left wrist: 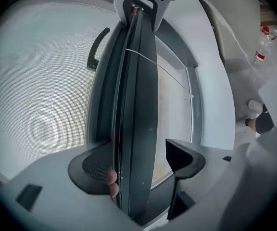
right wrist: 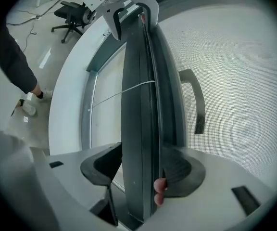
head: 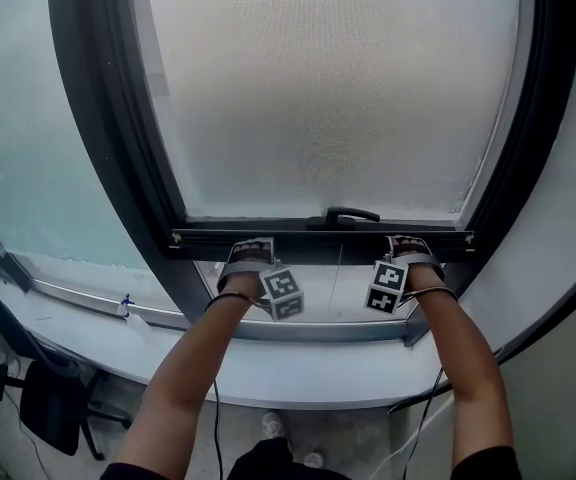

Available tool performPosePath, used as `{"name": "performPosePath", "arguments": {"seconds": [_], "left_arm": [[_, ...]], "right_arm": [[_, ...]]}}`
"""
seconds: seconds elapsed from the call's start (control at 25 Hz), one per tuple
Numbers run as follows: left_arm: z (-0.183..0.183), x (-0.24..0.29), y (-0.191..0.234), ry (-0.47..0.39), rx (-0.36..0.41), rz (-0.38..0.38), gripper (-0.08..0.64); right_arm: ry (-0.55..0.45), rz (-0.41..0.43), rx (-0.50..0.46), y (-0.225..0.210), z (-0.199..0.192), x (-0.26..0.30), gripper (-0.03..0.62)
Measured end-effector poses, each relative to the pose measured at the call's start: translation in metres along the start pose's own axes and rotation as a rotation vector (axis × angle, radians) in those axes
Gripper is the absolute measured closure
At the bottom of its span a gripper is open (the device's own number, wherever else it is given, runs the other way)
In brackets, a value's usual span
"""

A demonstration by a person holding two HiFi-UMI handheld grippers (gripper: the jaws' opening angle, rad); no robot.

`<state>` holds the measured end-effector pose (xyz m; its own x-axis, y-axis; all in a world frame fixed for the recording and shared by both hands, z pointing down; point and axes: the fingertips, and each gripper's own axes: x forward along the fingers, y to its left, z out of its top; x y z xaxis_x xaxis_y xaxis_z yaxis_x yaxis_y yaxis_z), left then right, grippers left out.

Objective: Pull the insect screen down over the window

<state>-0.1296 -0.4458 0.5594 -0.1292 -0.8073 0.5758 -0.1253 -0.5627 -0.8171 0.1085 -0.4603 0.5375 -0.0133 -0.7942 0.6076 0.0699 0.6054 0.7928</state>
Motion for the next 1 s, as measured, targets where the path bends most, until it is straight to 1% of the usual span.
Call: {"name": "performPosePath", "arguments": {"seconds": [0.08,0.44,0.56,0.76,0.92,0.96,1.0], "left_arm": [[0.0,0.002,0.001,-0.005,0.004,0.009,0.207],[-0.002,-0.003,0.0,-0.016,0.026,-0.019,0.207],[-0.005,-0.003,0.0,-0.016,0.028,-0.01,0.207],[-0.002,-0.001,-0.002,-0.015,0.022,-0.049,0.207],[-0.002,-0.001,-0.005,-0.005,0.024,-0.063,0.207],[-0.002,-0.001,-0.007,-0.011,0.021,-0.061,0.217],[-0.001,-0.001,-0.008,-0.025,0.014,-0.047,0.219]], "right_arm": [[0.003,0.008,0.012,0.0,0.0,0.0,0.356],[0.034,0.023,0.014,0.002,0.0,-0.004,0.356],[0.021,0.009,0.02,0.001,0.003,-0.005,0.356],[0.032,0.012,0.042,0.004,0.001,-0.001,0.356],[0.023,0.007,0.069,0.004,0.002,0.0,0.356],[0.025,0.005,0.069,0.007,0.003,0.001,0.356],[0.027,-0.003,0.068,0.01,0.003,0.003,0.328]]}}
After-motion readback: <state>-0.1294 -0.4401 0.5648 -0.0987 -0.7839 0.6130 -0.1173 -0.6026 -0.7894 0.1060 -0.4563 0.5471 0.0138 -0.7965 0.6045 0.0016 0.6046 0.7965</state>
